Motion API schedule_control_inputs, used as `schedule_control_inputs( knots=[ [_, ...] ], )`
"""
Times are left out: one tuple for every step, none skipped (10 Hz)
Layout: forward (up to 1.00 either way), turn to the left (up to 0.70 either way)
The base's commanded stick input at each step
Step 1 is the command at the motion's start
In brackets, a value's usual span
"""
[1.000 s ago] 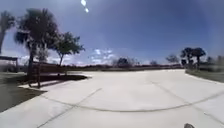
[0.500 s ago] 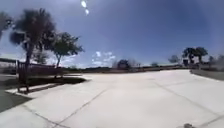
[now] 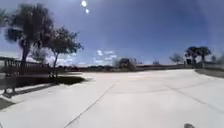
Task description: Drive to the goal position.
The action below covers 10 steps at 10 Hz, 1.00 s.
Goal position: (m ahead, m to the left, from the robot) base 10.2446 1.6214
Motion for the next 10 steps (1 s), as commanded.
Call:
schedule_control_inputs(
  knots=[
    [1.0, 0.0],
    [1.0, 0.0],
    [1.0, 0.0],
    [1.0, 0.0],
    [1.0, 0.0],
    [1.0, 0.0],
    [1.0, 0.0],
    [1.0, 0.0],
    [1.0, 0.0],
    [1.0, 0.0]
  ],
)
